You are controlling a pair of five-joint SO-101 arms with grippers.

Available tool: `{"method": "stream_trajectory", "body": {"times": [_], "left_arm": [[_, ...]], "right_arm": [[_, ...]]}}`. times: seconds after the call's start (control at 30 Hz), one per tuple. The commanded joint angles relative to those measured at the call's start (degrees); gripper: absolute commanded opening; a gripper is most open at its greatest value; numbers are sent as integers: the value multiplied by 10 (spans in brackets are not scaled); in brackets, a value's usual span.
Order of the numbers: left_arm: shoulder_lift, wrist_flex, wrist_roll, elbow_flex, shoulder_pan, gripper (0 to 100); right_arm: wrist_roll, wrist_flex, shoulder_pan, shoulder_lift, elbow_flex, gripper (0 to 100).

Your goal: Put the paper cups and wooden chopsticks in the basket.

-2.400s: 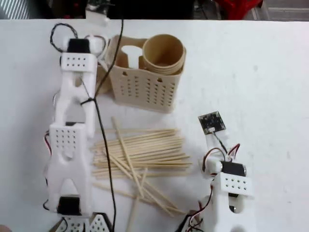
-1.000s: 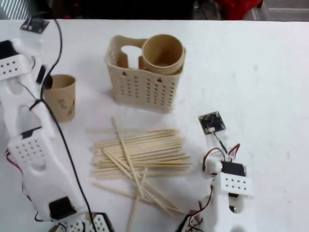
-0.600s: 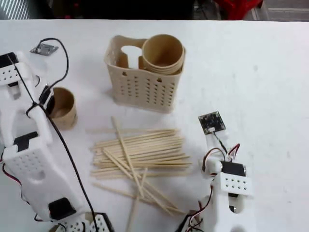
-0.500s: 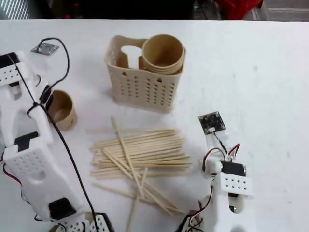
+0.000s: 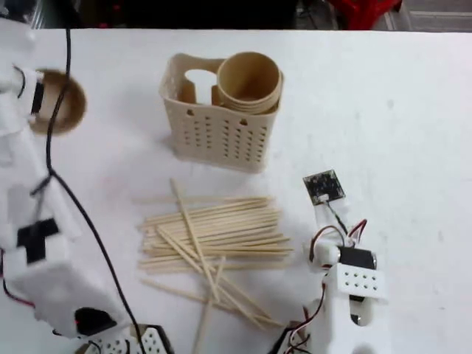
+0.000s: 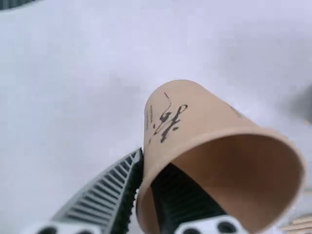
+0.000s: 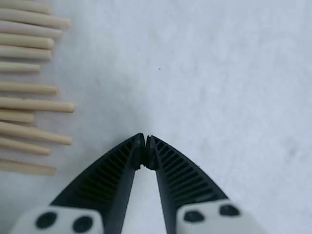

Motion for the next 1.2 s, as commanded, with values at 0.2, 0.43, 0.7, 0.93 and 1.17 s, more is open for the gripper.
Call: {"method": "stream_trajectory", "body": {"times": [0.2,0.43,0.7,0.93,1.17], "left_arm": [[-296,-1,175,-31,274,21],[-267,-69,265,-31,447,21],[-109,-73,332,-37,481,22],[-70,-64,333,-32,465,22],[-31,-62,333,-36,457,24]], "right_arm": [[0,-8,-4,2,-3,18],[0,-8,-4,2,-3,18],[0,-8,-4,2,-3,18],[0,-8,-4,2,-3,18],[0,-8,-4,2,-3,18]]}}
